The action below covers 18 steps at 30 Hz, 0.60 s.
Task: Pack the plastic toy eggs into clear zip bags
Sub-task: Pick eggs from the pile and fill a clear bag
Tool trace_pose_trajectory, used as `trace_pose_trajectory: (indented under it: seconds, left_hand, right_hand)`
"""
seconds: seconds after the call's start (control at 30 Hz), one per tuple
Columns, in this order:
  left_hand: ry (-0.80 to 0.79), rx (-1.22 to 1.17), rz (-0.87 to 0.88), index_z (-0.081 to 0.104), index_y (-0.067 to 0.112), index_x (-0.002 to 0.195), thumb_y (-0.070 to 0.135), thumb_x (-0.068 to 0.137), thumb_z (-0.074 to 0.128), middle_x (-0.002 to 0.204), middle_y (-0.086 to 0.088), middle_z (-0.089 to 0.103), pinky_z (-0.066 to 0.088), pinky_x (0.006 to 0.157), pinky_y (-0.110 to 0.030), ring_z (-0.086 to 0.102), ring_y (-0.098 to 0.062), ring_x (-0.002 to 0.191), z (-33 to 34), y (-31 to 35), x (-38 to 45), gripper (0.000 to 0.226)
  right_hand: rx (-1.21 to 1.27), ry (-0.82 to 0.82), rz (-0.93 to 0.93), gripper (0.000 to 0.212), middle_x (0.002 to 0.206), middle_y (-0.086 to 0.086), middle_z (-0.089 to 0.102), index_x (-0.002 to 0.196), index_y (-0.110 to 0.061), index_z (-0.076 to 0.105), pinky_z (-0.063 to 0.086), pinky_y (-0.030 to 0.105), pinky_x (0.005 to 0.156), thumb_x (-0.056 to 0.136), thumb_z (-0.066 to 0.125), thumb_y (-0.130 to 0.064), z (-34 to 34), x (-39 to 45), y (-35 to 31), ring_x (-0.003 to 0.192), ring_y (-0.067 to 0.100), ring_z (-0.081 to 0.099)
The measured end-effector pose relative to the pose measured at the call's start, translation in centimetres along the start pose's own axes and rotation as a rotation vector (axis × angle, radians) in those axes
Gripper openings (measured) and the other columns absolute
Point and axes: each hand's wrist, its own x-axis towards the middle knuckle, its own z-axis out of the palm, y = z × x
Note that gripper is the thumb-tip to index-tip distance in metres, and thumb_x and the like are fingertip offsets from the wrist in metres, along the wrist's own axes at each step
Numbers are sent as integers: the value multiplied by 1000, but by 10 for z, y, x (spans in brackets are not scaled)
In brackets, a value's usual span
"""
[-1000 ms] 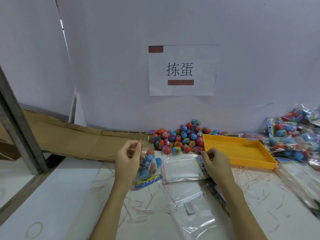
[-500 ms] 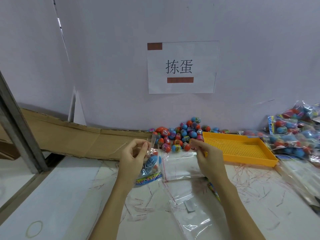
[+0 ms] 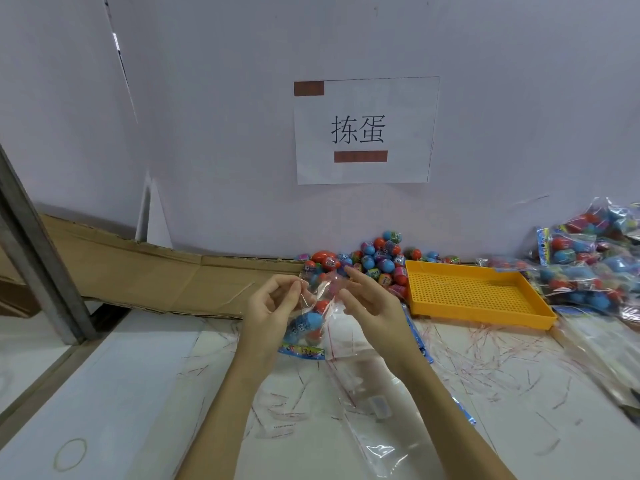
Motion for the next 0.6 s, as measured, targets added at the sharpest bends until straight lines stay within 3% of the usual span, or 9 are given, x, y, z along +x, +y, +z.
trace_pose_trajectory:
  seconds: [0.07, 0.17, 0.37, 0.6]
  left_hand:
    - [1, -14, -2, 72, 13, 105, 19, 101, 62, 92, -5, 77, 63, 80, -36, 75, -22, 94, 2, 0, 0, 12]
    - [49, -22, -18, 72, 15, 105, 19, 100, 63, 88, -1, 77, 63, 73, -27, 76, -18, 89, 5, -3, 0, 11]
    - [195, -120, -146, 76, 18, 102, 17, 100, 66, 86, 2, 78, 58, 66, -18, 73, -6, 77, -2, -13, 8, 11]
    - [41, -264, -237, 80, 9, 104, 23, 92, 72, 94, -10, 78, 61, 76, -28, 74, -19, 86, -11, -15, 10, 20]
  right_hand:
    - [-26, -9, 17, 20, 102, -15, 77, 111, -33, 77, 60, 25, 85, 91, 76, -29, -1, -1, 0, 97, 6, 72]
    - [-44, 31, 32, 5, 85, -7, 77, 92, -24, 81, 60, 25, 73, 88, 79, -21, 2, -2, 3, 81, 12, 74]
    - [-12, 71, 7, 9, 83, -5, 77, 93, -19, 78, 59, 23, 66, 92, 74, -12, 1, -1, 1, 76, 16, 73]
    - [25, 68, 28, 16, 84, -4, 76, 92, -23, 79, 59, 24, 66, 94, 71, -10, -5, 0, 1, 74, 15, 73]
